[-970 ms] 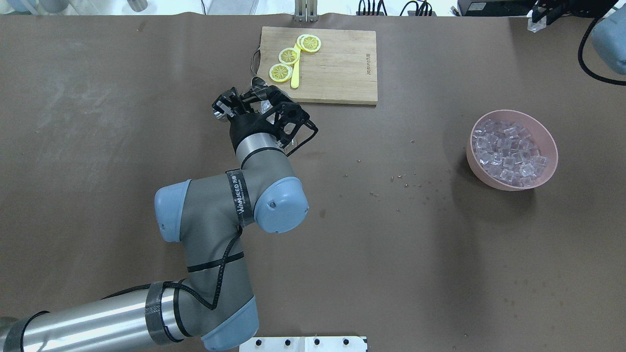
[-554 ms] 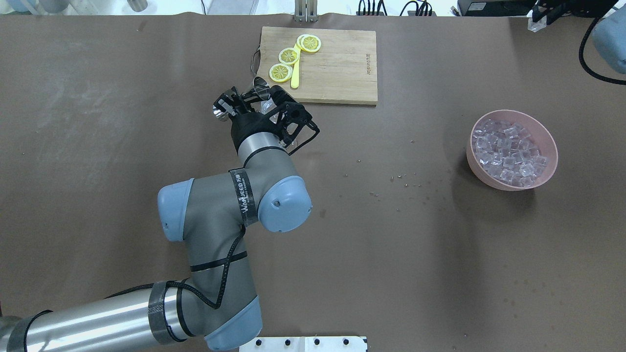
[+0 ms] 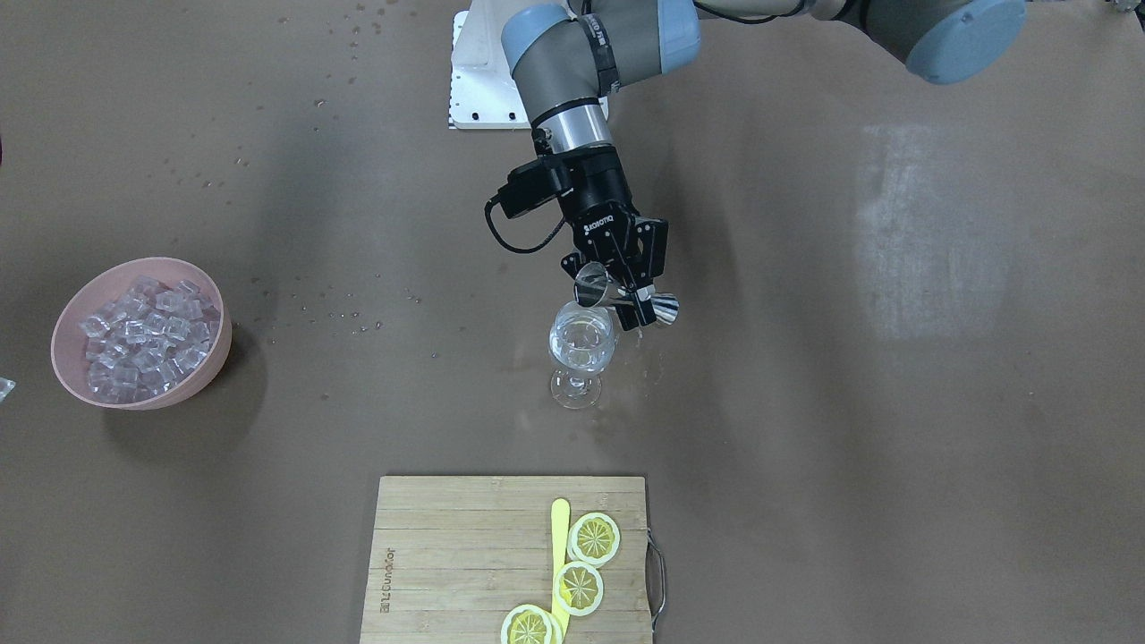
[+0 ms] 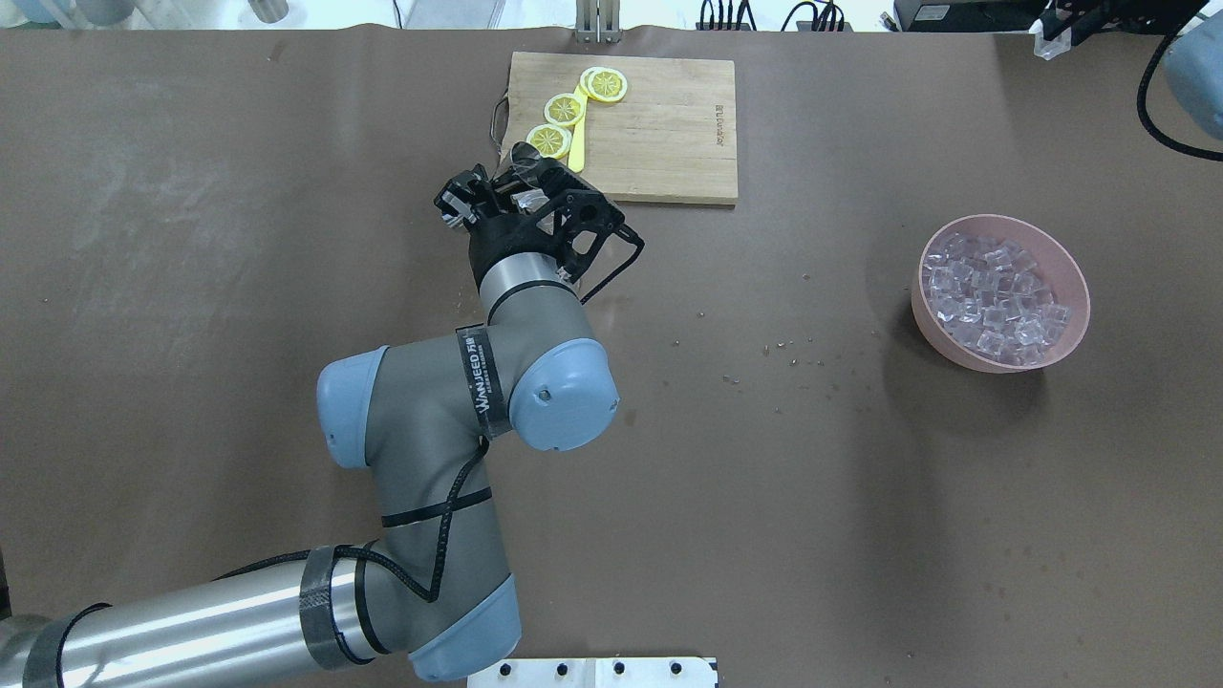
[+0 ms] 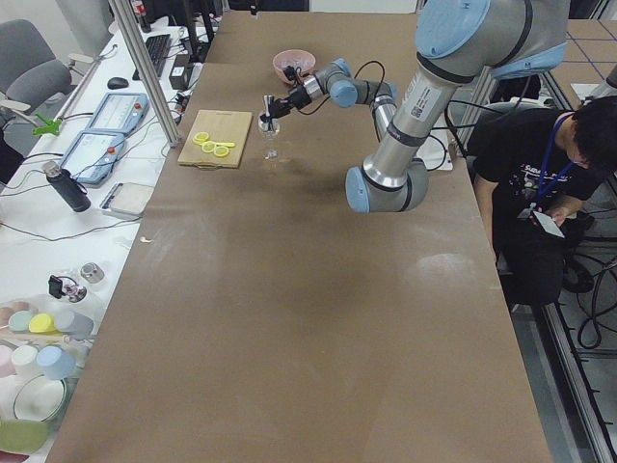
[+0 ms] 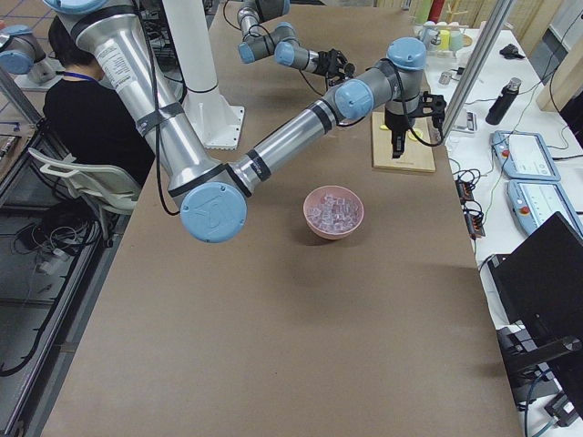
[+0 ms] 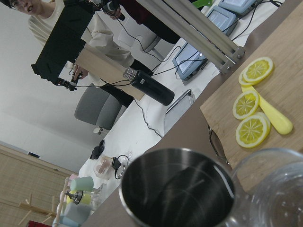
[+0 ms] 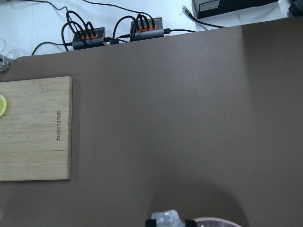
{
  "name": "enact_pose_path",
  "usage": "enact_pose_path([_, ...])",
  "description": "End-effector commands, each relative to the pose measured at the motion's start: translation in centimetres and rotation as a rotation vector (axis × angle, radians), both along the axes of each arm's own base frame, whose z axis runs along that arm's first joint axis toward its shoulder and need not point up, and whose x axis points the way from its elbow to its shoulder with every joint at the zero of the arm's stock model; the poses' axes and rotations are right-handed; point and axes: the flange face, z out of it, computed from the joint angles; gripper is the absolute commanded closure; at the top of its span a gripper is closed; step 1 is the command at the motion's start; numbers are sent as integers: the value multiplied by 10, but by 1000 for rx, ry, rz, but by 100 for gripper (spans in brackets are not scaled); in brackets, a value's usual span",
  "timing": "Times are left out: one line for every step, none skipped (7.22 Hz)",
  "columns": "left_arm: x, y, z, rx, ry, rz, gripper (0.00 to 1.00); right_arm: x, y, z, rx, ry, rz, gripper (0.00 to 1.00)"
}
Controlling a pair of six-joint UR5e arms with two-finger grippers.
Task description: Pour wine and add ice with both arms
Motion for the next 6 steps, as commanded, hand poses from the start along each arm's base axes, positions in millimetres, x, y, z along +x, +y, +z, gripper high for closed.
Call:
enact_pose_path([-17,5,7,3,147,14,91,0,0,0,-1,-1,0,100])
enact_pose_path([-33,2,8,7,180,7,91,0,0,-1,1,-2,0,100])
enact_pose_path([-44,3,18,-3,211,10,91,0,0,0,-1,-1,0,100])
enact_pose_path([-61,2,26,-16,243,0,91,0,0,0,-1,-1,0,100])
enact_pose_path([-74,-1,31,-30,329,-9,91,-1,0,-1,0,-2,-1,100])
enact_pose_path([-80,-2,47,-36,411,1,91,-3,-5,-12,-8,-8,10,100])
